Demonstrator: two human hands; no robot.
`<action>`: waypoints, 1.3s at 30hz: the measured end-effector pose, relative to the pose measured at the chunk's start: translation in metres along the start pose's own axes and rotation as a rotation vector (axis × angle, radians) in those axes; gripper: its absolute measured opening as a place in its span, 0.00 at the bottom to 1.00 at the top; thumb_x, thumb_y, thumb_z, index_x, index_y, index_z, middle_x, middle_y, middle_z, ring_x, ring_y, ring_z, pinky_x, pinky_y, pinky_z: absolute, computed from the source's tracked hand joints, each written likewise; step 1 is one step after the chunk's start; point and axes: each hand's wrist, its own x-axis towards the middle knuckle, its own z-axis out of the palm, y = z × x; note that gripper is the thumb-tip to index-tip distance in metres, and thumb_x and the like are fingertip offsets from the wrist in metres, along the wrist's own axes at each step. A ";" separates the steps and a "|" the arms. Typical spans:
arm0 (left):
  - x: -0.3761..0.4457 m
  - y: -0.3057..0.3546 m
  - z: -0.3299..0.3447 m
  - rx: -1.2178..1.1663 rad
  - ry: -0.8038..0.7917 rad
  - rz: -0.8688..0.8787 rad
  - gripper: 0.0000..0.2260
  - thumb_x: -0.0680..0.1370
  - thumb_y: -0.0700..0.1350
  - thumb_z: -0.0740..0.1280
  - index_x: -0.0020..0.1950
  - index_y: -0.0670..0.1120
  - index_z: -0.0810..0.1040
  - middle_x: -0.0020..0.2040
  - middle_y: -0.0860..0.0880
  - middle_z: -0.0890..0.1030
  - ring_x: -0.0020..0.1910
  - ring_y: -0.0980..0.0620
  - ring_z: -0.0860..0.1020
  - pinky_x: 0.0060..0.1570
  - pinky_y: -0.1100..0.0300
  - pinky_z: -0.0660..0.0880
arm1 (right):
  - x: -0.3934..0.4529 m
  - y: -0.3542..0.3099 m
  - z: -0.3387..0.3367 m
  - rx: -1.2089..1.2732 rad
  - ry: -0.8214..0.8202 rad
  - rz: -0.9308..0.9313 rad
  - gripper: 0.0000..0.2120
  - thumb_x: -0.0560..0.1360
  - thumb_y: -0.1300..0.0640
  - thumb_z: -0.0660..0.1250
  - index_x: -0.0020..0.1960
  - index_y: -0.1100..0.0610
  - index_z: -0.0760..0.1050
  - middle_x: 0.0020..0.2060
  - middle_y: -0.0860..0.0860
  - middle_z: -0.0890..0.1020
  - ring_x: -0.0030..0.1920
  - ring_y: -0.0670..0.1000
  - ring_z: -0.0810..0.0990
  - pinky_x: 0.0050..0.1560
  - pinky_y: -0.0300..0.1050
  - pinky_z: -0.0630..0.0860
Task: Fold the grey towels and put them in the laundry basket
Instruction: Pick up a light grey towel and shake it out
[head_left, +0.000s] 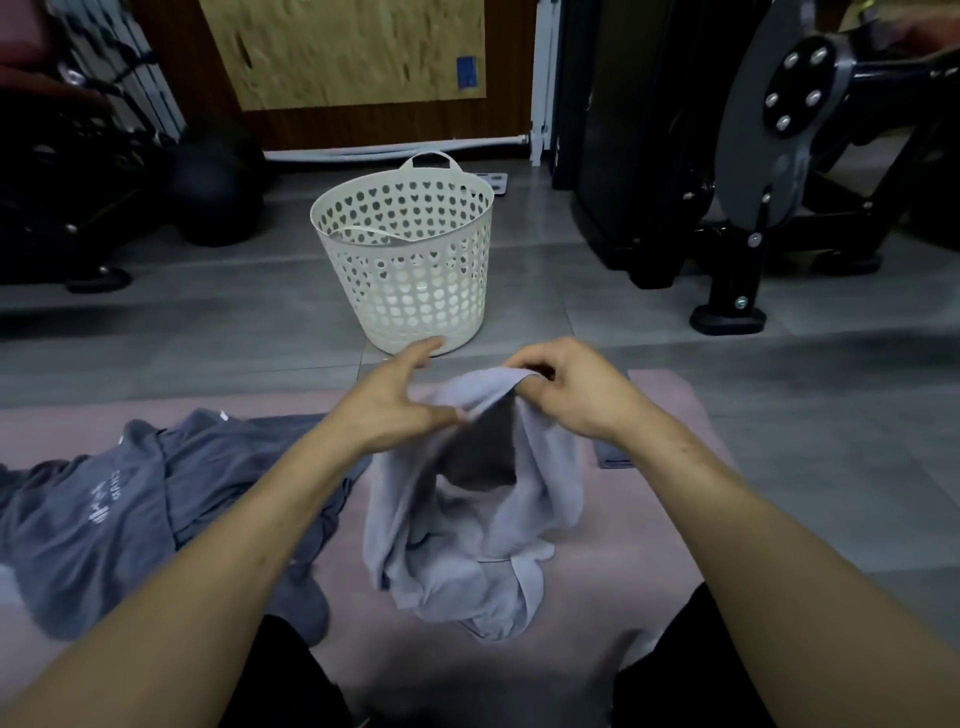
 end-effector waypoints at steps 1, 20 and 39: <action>-0.004 0.007 0.005 -0.047 -0.034 0.080 0.33 0.68 0.50 0.78 0.72 0.55 0.69 0.64 0.54 0.75 0.62 0.56 0.72 0.64 0.58 0.69 | 0.001 -0.003 0.003 -0.010 -0.019 -0.025 0.09 0.75 0.61 0.64 0.47 0.51 0.82 0.40 0.43 0.84 0.42 0.42 0.79 0.44 0.37 0.74; -0.001 -0.024 -0.007 -0.081 0.093 -0.094 0.06 0.67 0.43 0.68 0.42 0.49 0.78 0.37 0.52 0.80 0.37 0.51 0.77 0.42 0.56 0.76 | 0.002 -0.002 0.006 0.176 0.061 0.156 0.12 0.76 0.54 0.70 0.34 0.50 0.74 0.21 0.39 0.72 0.24 0.39 0.69 0.27 0.30 0.62; 0.004 -0.089 0.044 0.371 -0.306 -0.240 0.12 0.76 0.51 0.70 0.58 0.49 0.79 0.53 0.50 0.80 0.55 0.50 0.77 0.56 0.61 0.73 | -0.003 0.045 0.058 -0.548 -0.273 0.301 0.10 0.74 0.53 0.65 0.55 0.53 0.76 0.54 0.54 0.78 0.53 0.57 0.78 0.53 0.50 0.78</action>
